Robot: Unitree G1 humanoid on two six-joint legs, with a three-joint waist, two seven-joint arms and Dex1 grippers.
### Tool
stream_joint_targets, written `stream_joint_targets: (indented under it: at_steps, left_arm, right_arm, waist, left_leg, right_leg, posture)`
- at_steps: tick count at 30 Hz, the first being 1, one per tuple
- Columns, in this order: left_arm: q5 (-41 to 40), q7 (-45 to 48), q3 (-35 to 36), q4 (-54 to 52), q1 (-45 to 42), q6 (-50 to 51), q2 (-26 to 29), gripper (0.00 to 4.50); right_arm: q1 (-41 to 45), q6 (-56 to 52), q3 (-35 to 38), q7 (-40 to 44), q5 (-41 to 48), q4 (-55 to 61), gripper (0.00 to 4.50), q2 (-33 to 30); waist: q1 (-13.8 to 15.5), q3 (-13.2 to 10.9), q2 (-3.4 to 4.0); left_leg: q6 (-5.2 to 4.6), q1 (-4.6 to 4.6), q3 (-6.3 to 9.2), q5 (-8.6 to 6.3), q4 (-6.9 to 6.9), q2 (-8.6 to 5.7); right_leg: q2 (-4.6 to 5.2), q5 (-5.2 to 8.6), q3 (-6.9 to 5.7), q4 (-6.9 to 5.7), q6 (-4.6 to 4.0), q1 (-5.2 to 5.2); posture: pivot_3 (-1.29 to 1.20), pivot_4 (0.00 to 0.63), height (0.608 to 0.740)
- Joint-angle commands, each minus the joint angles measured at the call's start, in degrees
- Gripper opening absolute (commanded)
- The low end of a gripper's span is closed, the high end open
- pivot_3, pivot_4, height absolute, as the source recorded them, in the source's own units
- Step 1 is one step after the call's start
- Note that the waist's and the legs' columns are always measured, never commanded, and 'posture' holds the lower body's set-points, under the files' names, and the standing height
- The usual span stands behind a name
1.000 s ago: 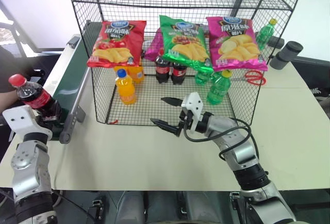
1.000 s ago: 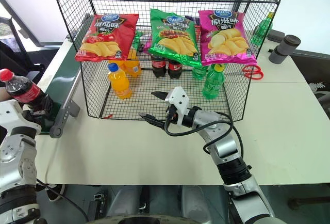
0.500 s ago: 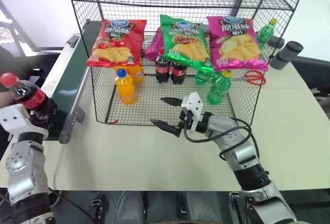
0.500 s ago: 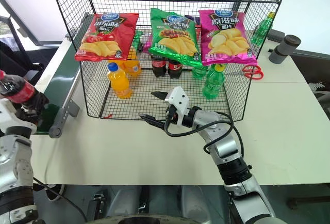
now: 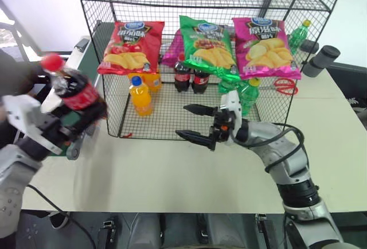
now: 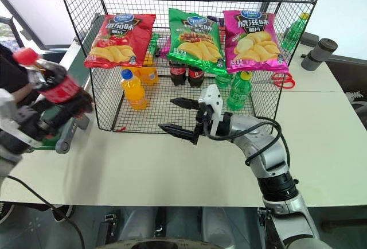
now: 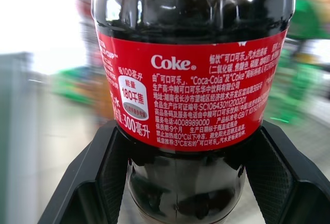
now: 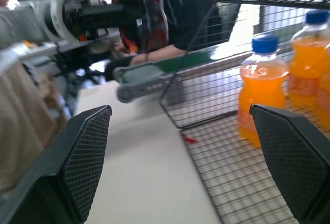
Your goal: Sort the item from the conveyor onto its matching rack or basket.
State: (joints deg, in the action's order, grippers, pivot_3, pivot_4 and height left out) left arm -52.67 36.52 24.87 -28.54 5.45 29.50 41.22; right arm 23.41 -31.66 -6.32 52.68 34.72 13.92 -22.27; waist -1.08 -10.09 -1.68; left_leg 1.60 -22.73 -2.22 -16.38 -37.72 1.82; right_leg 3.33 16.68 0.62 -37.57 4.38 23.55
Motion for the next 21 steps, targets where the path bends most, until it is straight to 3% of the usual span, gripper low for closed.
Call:
stream_joint_targets:
  at_steps: [1,7,21]
  left_arm:
    - [1.98,3.46,-7.66,-2.71,-3.08,0.26,-0.04,2.72]
    - [7.8,7.58,-19.65,-0.32,-11.36,-0.6,-3.15,2.72]
    - [15.76,15.73,-26.91,1.89,-15.45,-1.97,-3.76,2.72]
  right_arm:
    - [1.47,-3.48,1.38,-1.88,4.03,4.44,4.5,0.66]
    - [0.6,-5.18,-1.02,-3.04,4.56,7.65,4.5,1.33]
    - [0.88,-6.64,-3.45,-3.08,5.33,8.52,4.5,1.71]
  waist:
    - [0.03,-0.01,0.02]
    - [0.13,-0.03,0.06]
    - [0.25,-0.04,0.07]
  left_leg:
    - [0.0,0.0,0.0,0.0,0.0,-0.01]
    - [-0.01,-0.05,-0.01,0.01,-0.01,-0.01]
    - [-0.04,-0.13,0.04,0.01,-0.22,0.06]
  right_leg:
    - [0.0,0.0,0.0,0.0,0.0,-0.01]
    - [-0.08,-0.09,-0.03,0.02,0.16,0.02]
    - [-0.38,-0.11,-0.01,-0.01,0.21,-0.01]
  posture:
    - [0.0,0.15,0.734]
    - [0.0,0.15,0.734]
    - [0.0,0.15,0.734]
